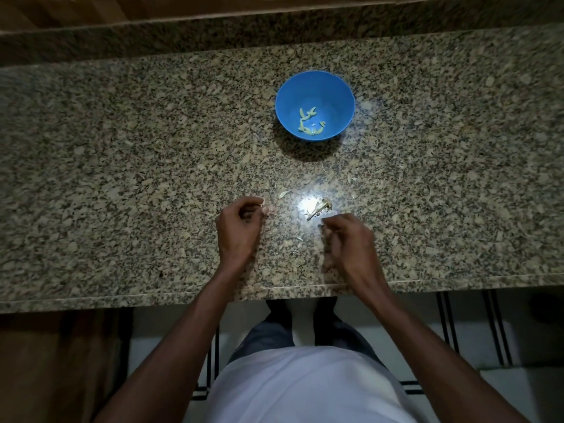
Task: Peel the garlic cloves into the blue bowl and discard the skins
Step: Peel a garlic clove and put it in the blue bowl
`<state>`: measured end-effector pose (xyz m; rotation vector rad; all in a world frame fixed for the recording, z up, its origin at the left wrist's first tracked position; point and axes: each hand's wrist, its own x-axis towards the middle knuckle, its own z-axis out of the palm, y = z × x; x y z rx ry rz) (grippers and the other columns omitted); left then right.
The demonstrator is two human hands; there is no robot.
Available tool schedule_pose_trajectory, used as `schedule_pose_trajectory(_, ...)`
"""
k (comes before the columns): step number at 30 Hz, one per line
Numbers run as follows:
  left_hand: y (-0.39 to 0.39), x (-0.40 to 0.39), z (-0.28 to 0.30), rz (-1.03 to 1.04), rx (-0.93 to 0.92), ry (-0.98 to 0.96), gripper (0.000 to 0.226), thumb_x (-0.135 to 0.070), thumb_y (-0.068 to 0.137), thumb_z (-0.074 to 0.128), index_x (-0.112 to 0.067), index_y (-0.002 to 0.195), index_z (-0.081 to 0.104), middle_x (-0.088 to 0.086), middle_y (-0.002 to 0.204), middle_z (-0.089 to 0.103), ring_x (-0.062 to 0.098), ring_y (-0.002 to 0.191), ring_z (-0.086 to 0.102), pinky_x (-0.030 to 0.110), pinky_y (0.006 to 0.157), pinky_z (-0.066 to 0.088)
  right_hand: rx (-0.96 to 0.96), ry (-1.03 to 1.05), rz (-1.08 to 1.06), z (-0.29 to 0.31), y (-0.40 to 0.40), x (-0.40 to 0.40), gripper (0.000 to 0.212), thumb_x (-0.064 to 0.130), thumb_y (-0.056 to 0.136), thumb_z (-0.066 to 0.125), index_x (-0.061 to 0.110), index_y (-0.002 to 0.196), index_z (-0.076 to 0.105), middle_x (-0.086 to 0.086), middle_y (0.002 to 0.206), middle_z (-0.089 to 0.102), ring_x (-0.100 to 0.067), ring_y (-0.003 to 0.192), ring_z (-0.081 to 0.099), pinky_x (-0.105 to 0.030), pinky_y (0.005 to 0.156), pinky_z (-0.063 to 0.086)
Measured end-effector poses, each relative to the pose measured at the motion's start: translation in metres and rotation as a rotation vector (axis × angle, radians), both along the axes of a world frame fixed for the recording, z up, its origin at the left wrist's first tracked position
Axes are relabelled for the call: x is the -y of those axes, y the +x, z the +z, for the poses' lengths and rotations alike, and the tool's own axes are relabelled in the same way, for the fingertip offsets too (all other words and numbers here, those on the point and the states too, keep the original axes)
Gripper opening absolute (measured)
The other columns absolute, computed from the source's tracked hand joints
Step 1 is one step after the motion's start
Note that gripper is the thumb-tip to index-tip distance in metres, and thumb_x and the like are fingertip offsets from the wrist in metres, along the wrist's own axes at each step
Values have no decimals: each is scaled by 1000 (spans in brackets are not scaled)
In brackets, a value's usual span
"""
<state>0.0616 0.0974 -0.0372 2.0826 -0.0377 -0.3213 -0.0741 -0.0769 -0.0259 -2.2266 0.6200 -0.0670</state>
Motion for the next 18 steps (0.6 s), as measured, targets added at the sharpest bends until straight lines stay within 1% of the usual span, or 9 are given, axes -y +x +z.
schedule_pose_trajectory(3,1,-10,0,-15,39,51,11,-16,90,79,-22,99,78,-17,94,73,-4,89,69,16,77,58,-83,-91,40,-3,-6,4,28,-2,100,60,-4,127,67,-12,121,59,-20,103,58,-21,89,56)
schedule_pose_trajectory(6,-1,-14,-3,-37,60,67,12,-13,90,78,-23,98,79,-20,92,70,-4,89,68,18,78,58,-46,-73,158,-8,0,-28,14,14,108,53,7,116,62,-12,113,56,-23,91,57,-30,72,53)
schedule_pose_trajectory(7,-2,-15,-4,-39,61,62,12,-13,90,78,-22,98,79,-21,92,69,-5,90,68,18,79,58,-30,-59,173,-10,4,-38,14,14,108,51,8,115,61,-12,112,56,-25,90,56,-33,72,51)
schedule_pose_trajectory(9,-2,-18,-4,-34,63,48,11,-14,91,77,-19,100,79,-17,95,72,-6,90,68,14,78,56,-14,-79,228,-13,12,-50,20,2,103,55,0,120,65,-13,116,56,-26,99,56,-27,80,49)
schedule_pose_trajectory(11,0,-22,-3,-22,73,41,12,-14,92,77,-17,103,79,-11,99,74,-6,91,68,7,75,52,-7,-53,215,-7,22,-47,26,-1,102,57,-3,126,67,-13,116,61,-23,101,58,-16,81,46)
schedule_pose_trajectory(14,5,-25,-3,-23,129,84,12,-11,92,76,-14,103,78,-7,102,72,-4,91,65,3,72,49,24,-84,203,-4,41,-31,31,1,101,61,-3,132,65,-14,119,61,-23,103,60,-28,84,56)
schedule_pose_trajectory(15,8,-25,-3,-46,150,114,11,-11,92,75,-14,102,78,-7,102,70,-3,91,64,3,73,49,17,-113,243,-4,48,-27,34,0,100,62,-3,133,64,-15,122,60,-21,103,59,-26,84,55)
schedule_pose_trajectory(17,14,-21,-4,-138,186,187,9,-11,94,73,-16,99,77,-8,102,65,3,92,63,10,80,52,-24,-160,378,-5,58,-27,36,0,97,64,-1,133,64,-17,128,54,-22,109,55,-22,87,49)
schedule_pose_trajectory(18,15,-20,-5,-204,200,225,8,-11,95,71,-16,99,76,-9,102,63,8,94,62,17,85,53,-52,-170,442,-6,58,-30,36,0,96,65,2,132,63,-17,131,52,-27,115,53,-27,91,49)
